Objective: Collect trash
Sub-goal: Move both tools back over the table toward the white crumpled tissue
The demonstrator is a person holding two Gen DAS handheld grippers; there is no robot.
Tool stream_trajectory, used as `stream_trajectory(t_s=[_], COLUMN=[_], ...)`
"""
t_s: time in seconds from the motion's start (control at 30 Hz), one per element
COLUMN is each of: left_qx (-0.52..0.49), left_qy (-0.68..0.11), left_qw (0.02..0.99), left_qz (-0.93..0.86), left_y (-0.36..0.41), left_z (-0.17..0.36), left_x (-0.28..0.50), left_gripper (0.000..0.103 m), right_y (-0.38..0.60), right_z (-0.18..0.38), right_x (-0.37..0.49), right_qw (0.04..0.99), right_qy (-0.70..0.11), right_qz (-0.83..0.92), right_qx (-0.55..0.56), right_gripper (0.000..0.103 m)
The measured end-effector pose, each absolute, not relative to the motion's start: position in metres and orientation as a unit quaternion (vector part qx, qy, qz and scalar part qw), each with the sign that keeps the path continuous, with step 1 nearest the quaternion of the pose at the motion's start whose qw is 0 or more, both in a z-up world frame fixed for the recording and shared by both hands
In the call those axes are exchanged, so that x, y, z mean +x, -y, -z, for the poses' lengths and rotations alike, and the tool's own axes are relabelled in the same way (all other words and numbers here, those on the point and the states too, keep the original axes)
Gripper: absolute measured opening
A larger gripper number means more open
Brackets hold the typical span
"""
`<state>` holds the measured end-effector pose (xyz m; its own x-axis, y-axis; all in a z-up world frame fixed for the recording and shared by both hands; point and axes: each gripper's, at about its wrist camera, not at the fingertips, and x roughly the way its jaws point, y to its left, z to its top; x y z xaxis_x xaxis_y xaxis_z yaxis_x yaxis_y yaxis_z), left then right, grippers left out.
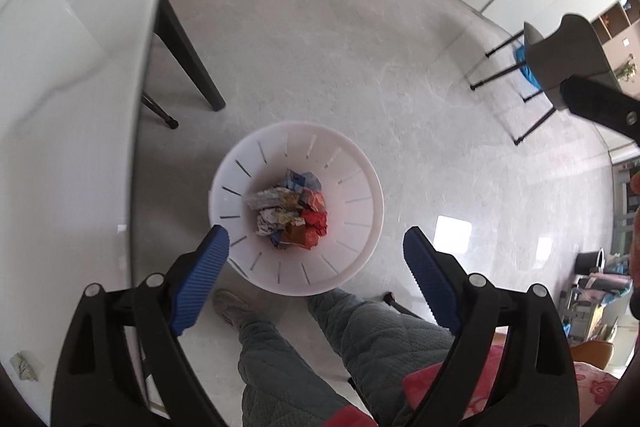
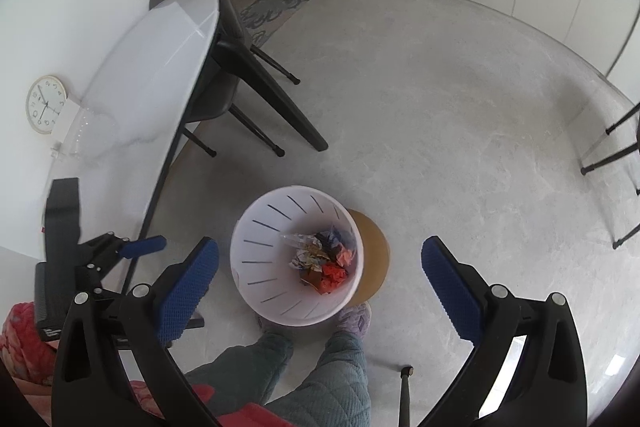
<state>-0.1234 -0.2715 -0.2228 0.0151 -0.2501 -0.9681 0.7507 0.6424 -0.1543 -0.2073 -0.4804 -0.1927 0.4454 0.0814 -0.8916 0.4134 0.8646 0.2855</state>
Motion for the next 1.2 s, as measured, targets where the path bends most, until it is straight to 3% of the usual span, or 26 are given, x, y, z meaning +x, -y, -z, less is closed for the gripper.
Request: stream_trajectory(t_s=[0.2, 0.47, 0.63, 0.87, 1.2], left_qx=[0.159, 0.095, 0.059, -0.006, -0.028], left_qy=[-0.554, -0.521, -0.540, -0.583, -0.613], left_qw=[0.752, 0.827, 0.834, 0.812, 0.789], left_qz=[0.319, 0.188, 0.092, 0.003, -0.013], left_y=[0.213, 0.085, 0.004, -0.067, -0.091], left_z=[0.150, 0.088, 0.103, 0.164, 0.213], left_x=[-0.104, -0.081, -0.067, -0.044, -0.022], left_gripper=[0.095, 0.095, 0.095, 0.093, 0.064], right_y=[0.440, 0.355, 0.304, 0.246, 0.224], right_z=[0.143, 0.090, 0.086, 0.097, 0.105], right_x=[-0.180, -0.125, -0.097, -0.076, -0.074], right_qw=[0.857, 0.894, 0.893, 0.873, 0.860], right_qy=[-0.472, -0.424, -0.428, -0.462, -0.488], right_qz=[0.065, -0.031, -0.080, -0.123, -0.125], right_qx=[0.195, 0.139, 0.114, 0.090, 0.081], right_gripper=[0.100, 0.100, 0.100, 0.100, 0.100])
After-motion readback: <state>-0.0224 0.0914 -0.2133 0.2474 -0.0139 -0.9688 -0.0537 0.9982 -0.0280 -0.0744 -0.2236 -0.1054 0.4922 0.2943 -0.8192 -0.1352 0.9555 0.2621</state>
